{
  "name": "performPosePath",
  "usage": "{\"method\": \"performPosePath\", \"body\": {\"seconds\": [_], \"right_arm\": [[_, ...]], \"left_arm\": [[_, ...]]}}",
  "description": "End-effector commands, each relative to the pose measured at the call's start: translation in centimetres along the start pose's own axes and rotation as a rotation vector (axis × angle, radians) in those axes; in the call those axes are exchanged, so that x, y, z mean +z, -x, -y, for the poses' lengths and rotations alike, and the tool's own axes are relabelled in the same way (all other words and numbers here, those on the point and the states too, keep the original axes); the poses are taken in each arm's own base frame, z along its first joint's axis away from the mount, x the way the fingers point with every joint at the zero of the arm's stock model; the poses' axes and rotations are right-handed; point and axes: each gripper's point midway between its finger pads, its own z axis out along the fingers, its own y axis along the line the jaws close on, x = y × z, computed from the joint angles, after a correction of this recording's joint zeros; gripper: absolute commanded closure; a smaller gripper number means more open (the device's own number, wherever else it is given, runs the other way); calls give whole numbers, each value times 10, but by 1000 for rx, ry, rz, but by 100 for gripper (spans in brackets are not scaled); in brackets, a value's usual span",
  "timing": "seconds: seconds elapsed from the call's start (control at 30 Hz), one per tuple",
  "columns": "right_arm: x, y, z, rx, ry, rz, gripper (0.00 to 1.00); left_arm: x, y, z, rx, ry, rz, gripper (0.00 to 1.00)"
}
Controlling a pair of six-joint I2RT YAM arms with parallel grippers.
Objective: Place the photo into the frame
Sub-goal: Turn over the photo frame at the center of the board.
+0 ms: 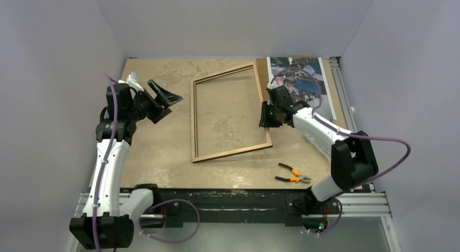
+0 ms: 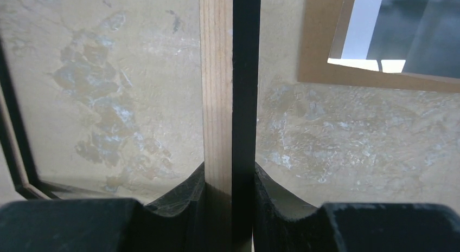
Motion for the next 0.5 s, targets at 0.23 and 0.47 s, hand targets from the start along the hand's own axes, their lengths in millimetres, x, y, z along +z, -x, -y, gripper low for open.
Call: {"method": "performPosePath", "body": {"seconds": [0.23,0.47], "right_arm": [[30,1,-18,54,77,6,100],[47,-10,-18,63,57,-14,100]], "left_arm": [[1,0,5,56,-23,-4,19],[1,-2,7,59,-26,-10,19]]}}
